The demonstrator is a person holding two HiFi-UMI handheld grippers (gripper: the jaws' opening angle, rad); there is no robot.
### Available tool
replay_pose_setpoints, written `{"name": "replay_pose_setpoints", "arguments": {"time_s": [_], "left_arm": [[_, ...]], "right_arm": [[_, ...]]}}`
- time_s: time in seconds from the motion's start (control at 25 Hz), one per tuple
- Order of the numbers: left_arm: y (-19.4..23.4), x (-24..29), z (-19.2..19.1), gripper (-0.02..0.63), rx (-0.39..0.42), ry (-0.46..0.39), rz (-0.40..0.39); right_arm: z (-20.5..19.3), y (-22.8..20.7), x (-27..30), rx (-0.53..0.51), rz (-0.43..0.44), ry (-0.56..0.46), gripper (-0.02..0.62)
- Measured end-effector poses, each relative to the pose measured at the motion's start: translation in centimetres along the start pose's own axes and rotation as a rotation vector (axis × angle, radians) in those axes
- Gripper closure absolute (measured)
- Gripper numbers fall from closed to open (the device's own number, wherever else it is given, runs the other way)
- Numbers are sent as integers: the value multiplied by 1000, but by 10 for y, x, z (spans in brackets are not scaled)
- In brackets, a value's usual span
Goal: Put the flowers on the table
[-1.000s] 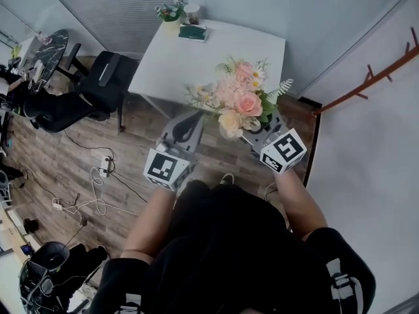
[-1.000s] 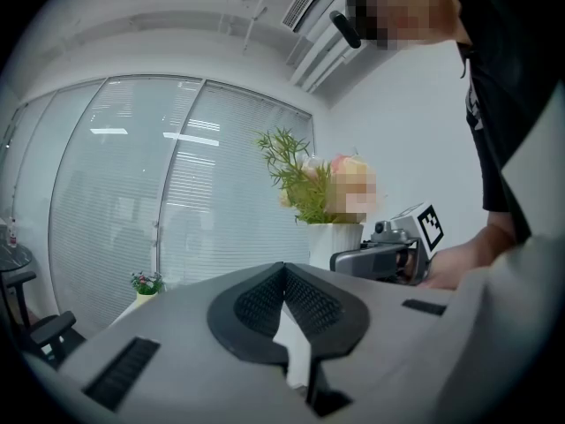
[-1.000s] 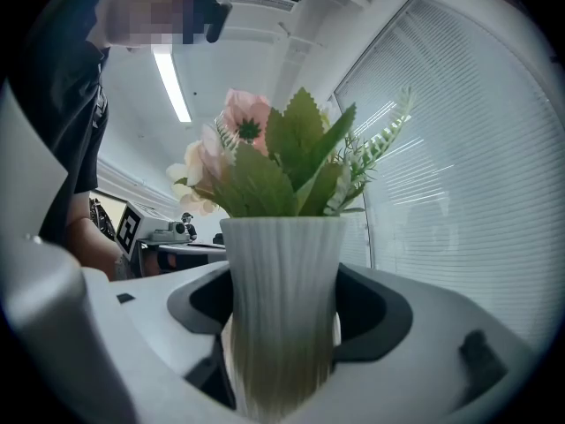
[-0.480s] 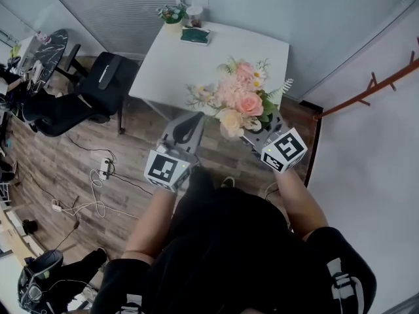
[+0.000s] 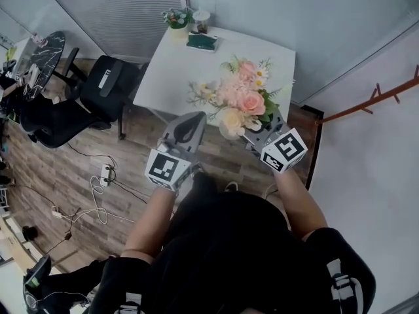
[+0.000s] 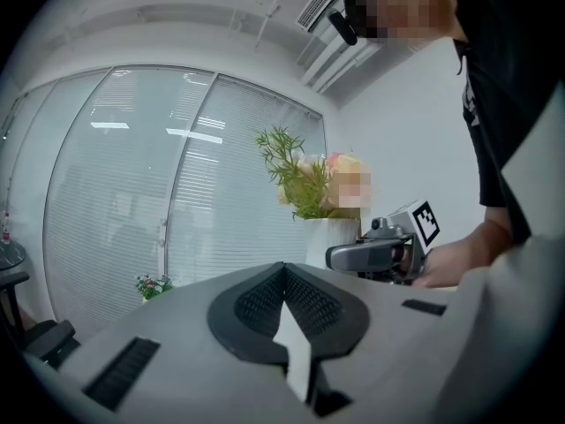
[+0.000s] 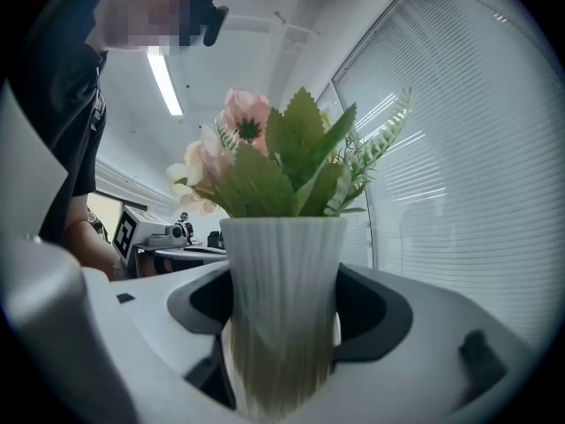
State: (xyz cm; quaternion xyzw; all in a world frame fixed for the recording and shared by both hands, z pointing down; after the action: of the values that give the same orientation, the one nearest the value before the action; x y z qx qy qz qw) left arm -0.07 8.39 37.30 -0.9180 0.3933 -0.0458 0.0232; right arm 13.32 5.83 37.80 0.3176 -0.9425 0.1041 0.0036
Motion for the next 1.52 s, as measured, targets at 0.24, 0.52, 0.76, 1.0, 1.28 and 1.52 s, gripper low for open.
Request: {"name": "replay_pose_setpoints", "arguments": {"time_s": [0.24, 0.52, 0.76, 1.0, 1.28, 1.52], "left_arm": [[37, 5, -5, 594, -4, -3, -14], [91, 6, -14, 594, -20, -6, -35], [121, 7, -15, 594, -20, -14, -55], [129, 9, -19, 594, -18, -17, -69], [135, 9, -21, 594, -14, -36, -82], [136, 11, -31, 594, -12, -22, -74]], "right_arm": [[4, -7, 35, -2, -14, 5, 262], [7, -10, 91, -4, -30, 21, 262], [11, -10, 118, -9, -48, 24, 262], [7, -12, 123, -5, -74, 16, 262], [6, -11, 129, -11, -86, 7, 262], [0, -14, 130, -19, -71, 3, 262]]}}
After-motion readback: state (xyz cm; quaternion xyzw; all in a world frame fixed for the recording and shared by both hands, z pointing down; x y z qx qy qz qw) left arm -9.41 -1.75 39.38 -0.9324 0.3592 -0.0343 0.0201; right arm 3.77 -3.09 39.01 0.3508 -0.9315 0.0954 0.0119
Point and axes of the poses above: the fingertips, and each gripper's own axes: x forward along the fingers, y to its left, z out of its top, the point moved 4 cm from there along -x, backward along the fingers, and after that the axes turned 8 degrees about x, right-handed, at the moved point
